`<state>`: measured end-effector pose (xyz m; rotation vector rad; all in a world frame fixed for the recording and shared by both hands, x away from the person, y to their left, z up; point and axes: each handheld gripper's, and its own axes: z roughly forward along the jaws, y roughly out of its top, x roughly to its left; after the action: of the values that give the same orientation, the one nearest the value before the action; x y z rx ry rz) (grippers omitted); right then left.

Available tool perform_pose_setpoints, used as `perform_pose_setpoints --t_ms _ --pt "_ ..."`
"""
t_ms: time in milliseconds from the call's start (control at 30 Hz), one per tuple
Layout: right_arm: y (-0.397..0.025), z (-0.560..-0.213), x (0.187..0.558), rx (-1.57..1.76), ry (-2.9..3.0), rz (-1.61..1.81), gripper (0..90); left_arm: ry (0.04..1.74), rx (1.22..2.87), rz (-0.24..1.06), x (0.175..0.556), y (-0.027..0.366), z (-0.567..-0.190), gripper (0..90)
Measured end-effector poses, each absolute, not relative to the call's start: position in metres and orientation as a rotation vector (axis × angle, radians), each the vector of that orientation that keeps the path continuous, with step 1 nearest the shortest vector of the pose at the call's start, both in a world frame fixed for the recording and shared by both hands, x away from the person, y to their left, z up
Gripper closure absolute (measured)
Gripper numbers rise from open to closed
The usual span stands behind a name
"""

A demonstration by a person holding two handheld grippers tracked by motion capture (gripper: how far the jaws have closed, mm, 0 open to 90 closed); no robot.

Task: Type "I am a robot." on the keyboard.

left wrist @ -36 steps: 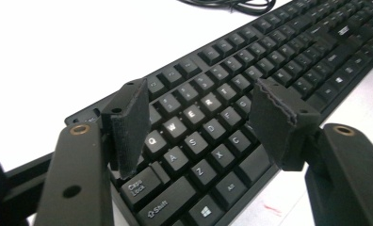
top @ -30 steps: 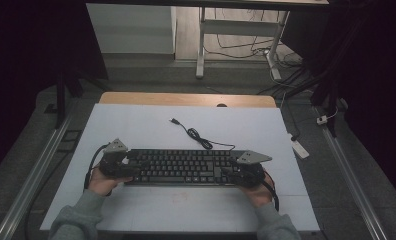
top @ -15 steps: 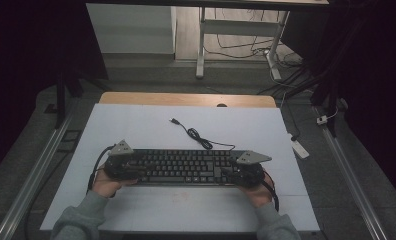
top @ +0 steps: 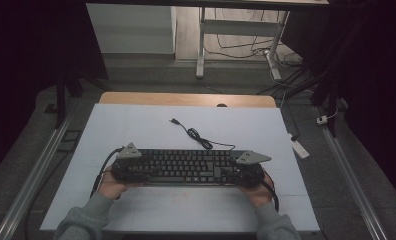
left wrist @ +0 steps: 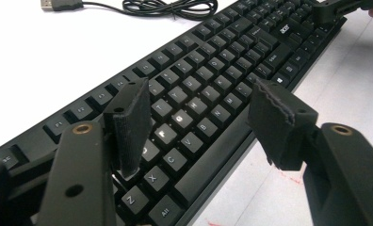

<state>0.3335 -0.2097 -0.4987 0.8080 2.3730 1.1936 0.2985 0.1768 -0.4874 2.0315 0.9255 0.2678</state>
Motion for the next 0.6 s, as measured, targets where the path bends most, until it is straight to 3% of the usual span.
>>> perform_pose_setpoints --t_ms 233,600 --pt "-0.21 -0.499 0.334 0.809 2.374 1.191 52.5 0.91 2.055 0.244 0.298 0.167 -0.492 43.3" --pt "-0.21 -0.499 0.334 0.808 2.374 1.189 52.5 0.878 2.146 0.236 0.298 0.152 -0.5 71.8"
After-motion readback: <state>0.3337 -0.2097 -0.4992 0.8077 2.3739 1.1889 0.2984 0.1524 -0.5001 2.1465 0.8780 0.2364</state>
